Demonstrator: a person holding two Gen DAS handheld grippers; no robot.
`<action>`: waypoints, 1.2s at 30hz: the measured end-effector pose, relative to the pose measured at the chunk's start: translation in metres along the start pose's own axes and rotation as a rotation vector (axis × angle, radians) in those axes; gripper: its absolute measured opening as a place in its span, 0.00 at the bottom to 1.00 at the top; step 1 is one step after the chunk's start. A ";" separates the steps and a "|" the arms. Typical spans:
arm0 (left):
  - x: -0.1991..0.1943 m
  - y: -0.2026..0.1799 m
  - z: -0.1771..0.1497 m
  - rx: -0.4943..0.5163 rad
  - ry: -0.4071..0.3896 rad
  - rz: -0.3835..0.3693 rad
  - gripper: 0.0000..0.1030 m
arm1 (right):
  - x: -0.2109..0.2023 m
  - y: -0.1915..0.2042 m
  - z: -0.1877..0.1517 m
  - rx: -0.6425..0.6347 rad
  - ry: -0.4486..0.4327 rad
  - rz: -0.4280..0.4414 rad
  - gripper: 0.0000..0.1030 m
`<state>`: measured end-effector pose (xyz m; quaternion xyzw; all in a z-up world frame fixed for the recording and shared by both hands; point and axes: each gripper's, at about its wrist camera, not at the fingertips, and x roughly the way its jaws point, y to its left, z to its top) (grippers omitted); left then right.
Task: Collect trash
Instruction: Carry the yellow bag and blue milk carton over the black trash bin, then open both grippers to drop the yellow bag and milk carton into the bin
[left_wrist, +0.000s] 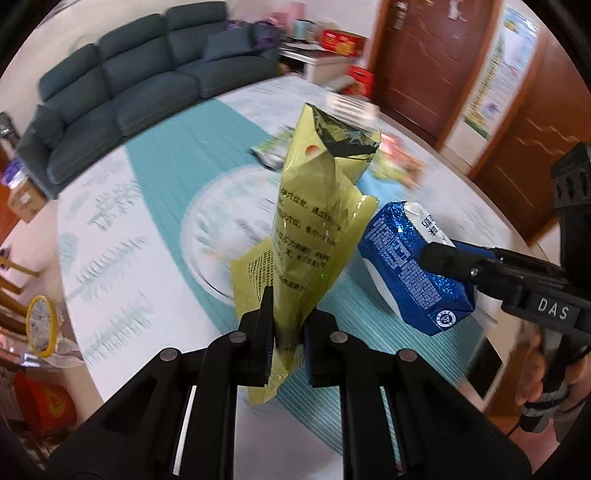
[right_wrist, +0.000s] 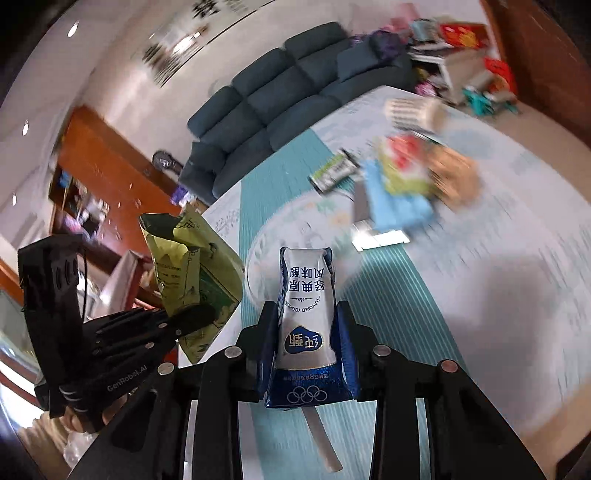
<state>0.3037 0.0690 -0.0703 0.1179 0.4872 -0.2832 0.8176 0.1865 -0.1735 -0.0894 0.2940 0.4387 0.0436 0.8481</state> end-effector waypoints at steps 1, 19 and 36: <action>-0.004 -0.010 -0.005 0.014 0.005 -0.015 0.10 | -0.015 -0.009 -0.014 0.030 -0.009 0.002 0.30; -0.006 -0.247 -0.150 0.389 0.170 -0.297 0.10 | -0.151 -0.199 -0.258 0.555 -0.068 -0.256 0.30; 0.147 -0.374 -0.242 0.547 0.432 -0.257 0.10 | -0.097 -0.341 -0.361 0.908 0.080 -0.386 0.30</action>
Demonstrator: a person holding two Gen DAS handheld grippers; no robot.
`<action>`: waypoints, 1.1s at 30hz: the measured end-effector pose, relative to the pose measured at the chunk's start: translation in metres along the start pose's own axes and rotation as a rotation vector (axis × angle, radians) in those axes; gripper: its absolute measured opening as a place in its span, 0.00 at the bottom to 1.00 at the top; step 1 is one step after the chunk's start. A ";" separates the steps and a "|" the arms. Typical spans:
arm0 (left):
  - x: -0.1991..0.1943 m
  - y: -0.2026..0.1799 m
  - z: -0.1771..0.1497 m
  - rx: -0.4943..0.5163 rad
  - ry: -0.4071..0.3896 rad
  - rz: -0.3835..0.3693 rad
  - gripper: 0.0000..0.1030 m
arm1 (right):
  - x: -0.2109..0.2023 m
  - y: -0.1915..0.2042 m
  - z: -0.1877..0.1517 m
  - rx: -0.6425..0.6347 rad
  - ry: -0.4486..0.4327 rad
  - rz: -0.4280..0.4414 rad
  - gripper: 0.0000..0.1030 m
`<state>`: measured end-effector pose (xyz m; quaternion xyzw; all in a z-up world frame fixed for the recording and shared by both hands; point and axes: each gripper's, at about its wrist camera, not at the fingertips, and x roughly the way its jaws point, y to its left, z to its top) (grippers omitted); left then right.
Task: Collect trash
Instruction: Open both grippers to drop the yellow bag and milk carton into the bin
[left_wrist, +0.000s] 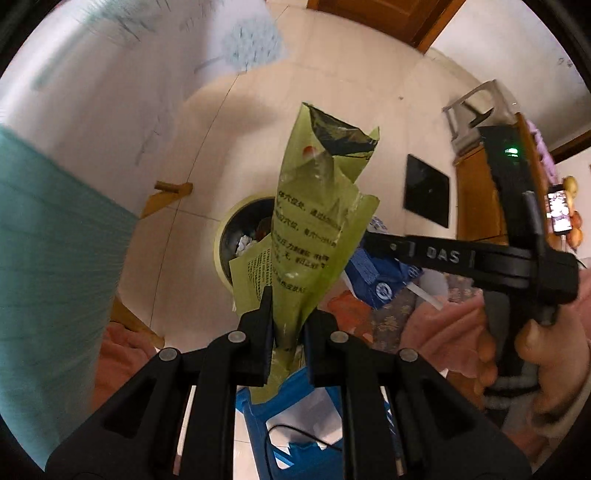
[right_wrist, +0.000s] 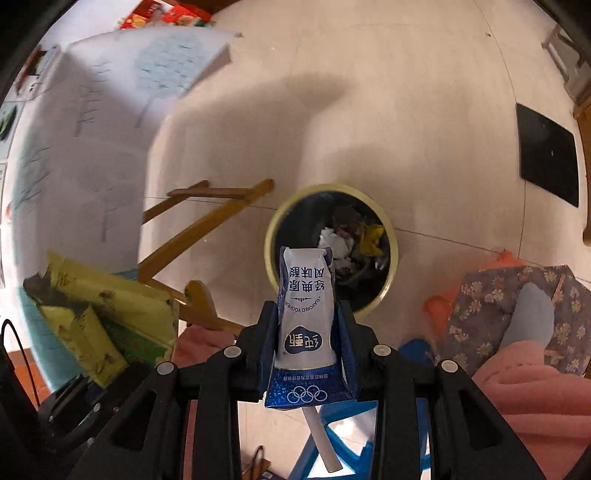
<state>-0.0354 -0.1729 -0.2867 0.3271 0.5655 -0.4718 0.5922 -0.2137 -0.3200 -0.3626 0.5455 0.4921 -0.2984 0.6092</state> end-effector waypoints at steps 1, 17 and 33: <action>0.008 -0.001 0.002 0.002 0.010 0.003 0.10 | 0.004 0.001 0.003 0.001 0.002 -0.004 0.30; 0.069 0.028 0.046 -0.083 0.064 0.066 0.60 | 0.062 0.020 0.030 -0.023 0.023 0.013 0.44; 0.047 0.044 0.037 -0.137 0.050 0.056 0.61 | 0.042 0.031 0.018 -0.080 0.003 -0.027 0.44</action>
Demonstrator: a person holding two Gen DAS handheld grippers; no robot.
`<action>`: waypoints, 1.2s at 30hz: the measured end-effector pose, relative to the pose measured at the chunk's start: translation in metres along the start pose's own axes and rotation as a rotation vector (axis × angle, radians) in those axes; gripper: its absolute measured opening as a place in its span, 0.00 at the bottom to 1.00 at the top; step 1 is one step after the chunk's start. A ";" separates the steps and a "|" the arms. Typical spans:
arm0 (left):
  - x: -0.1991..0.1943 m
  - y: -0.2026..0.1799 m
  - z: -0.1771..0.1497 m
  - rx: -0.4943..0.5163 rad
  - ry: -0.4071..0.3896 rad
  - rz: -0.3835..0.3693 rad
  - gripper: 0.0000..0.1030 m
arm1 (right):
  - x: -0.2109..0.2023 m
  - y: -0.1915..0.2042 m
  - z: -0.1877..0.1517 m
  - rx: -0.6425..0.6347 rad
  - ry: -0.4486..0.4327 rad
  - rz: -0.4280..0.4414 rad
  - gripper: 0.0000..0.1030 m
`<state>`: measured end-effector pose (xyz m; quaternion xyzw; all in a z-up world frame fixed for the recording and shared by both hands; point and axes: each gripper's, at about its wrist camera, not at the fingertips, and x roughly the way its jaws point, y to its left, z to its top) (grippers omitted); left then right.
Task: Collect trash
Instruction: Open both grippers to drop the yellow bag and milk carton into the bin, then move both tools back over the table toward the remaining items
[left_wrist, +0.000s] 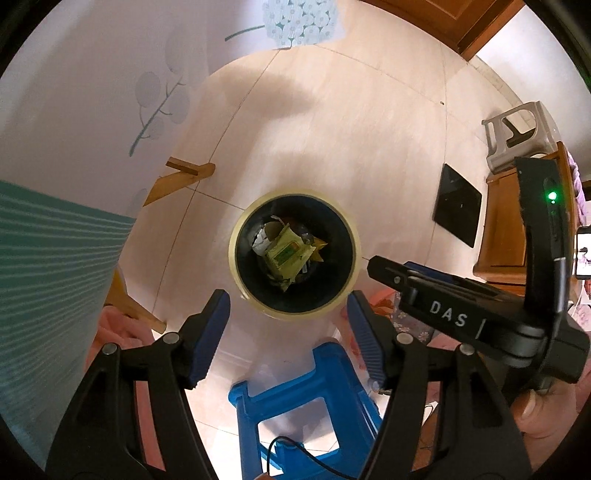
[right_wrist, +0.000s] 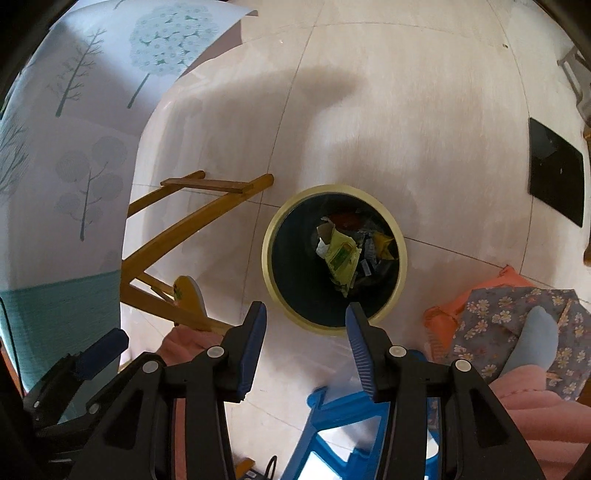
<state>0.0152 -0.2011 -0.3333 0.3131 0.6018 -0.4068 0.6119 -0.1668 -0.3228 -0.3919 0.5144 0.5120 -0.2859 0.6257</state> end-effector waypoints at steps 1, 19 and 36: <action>-0.005 0.000 -0.001 0.000 -0.002 -0.004 0.61 | -0.004 0.002 -0.002 -0.009 -0.003 -0.006 0.44; -0.109 -0.012 -0.056 0.029 -0.090 -0.075 0.61 | -0.111 0.027 -0.054 -0.036 -0.066 0.004 0.44; -0.272 0.042 -0.097 -0.053 -0.406 -0.014 0.61 | -0.233 0.125 -0.085 -0.242 -0.275 0.059 0.44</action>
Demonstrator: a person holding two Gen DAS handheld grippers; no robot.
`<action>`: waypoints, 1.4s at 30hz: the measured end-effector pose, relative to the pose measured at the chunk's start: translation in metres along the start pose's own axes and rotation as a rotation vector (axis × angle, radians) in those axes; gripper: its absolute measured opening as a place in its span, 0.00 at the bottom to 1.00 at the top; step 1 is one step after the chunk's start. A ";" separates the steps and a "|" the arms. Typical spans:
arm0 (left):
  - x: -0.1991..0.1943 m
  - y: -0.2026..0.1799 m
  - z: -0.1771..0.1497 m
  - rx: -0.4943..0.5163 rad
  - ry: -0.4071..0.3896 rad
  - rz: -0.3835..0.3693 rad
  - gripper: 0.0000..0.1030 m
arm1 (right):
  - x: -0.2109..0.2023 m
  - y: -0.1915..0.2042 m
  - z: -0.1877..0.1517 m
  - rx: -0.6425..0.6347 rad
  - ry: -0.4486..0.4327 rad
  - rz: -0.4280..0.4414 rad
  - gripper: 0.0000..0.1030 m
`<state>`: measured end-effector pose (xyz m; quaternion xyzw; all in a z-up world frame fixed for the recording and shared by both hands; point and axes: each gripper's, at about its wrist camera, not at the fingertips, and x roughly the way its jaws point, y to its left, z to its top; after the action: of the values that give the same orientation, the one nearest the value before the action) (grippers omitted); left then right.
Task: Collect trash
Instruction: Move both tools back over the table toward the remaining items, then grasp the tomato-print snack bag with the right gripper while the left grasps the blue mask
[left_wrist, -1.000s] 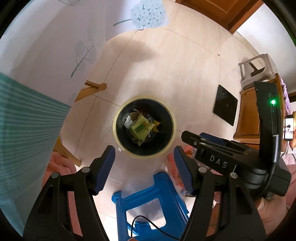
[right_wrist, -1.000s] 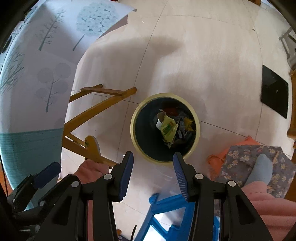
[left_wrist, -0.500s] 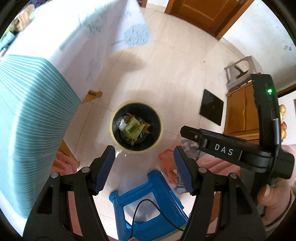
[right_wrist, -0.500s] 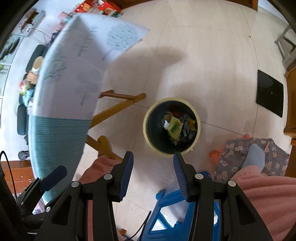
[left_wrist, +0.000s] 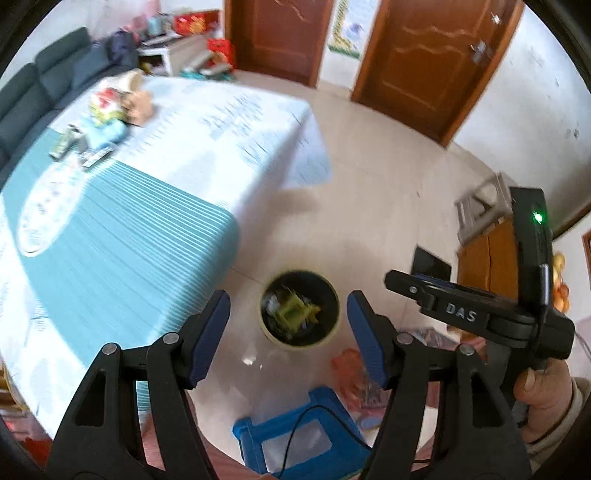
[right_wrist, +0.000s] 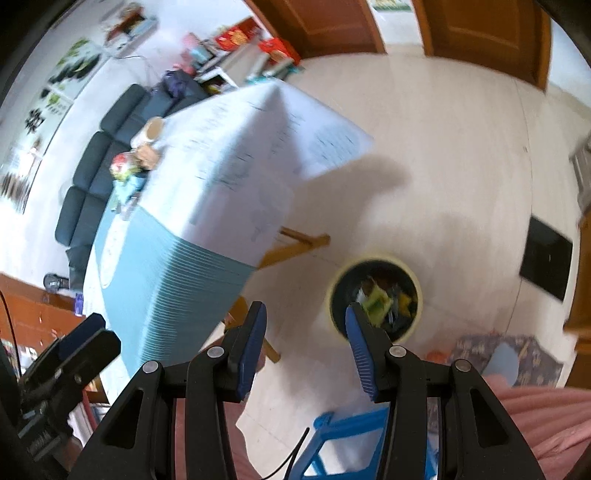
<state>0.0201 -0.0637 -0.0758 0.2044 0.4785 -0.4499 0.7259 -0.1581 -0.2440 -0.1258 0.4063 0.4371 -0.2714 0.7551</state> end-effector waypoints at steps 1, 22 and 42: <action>-0.007 0.006 0.003 -0.011 -0.014 0.009 0.61 | -0.006 0.011 0.004 -0.020 -0.012 0.002 0.44; -0.067 0.122 0.015 -0.169 -0.150 0.227 0.61 | 0.004 0.188 0.058 -0.371 -0.060 0.065 0.44; -0.048 0.300 0.075 -0.402 -0.188 0.324 0.61 | 0.136 0.362 0.191 -0.582 -0.049 0.190 0.52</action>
<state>0.3064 0.0571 -0.0394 0.0873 0.4497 -0.2410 0.8556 0.2663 -0.2247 -0.0542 0.2055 0.4381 -0.0726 0.8721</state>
